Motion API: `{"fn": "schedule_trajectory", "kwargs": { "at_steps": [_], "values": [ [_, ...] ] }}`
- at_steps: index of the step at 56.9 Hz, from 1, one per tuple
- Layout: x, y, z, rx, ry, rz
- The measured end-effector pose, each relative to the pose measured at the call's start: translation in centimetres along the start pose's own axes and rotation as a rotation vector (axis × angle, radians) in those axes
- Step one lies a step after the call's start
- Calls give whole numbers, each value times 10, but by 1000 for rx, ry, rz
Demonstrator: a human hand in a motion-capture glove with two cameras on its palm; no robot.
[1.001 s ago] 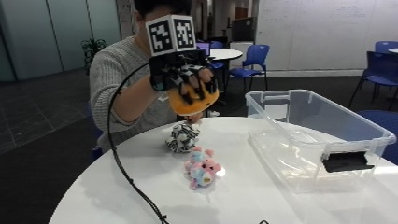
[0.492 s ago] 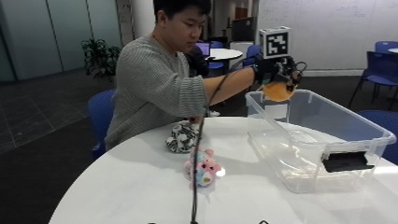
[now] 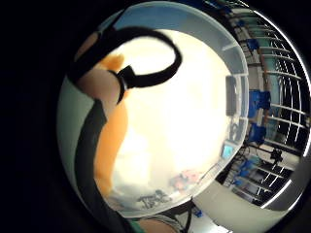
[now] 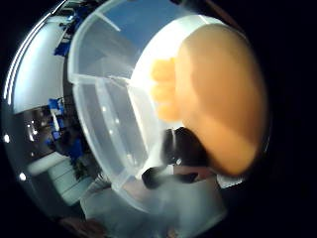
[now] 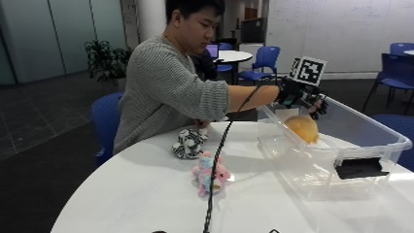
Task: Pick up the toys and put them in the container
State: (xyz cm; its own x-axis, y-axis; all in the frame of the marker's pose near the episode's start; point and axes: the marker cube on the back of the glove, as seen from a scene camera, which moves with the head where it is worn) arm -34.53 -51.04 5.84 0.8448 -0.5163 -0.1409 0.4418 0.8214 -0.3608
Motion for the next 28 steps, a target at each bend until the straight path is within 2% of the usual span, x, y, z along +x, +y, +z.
{"fn": "schedule_trajectory", "kwargs": {
  "at_steps": [12, 19, 28],
  "values": [
    [7, 20, -14, 61, -28, 24],
    [22, 51, -29, 112, -43, 9],
    [71, 123, -54, 206, 34, 183]
  ]
}}
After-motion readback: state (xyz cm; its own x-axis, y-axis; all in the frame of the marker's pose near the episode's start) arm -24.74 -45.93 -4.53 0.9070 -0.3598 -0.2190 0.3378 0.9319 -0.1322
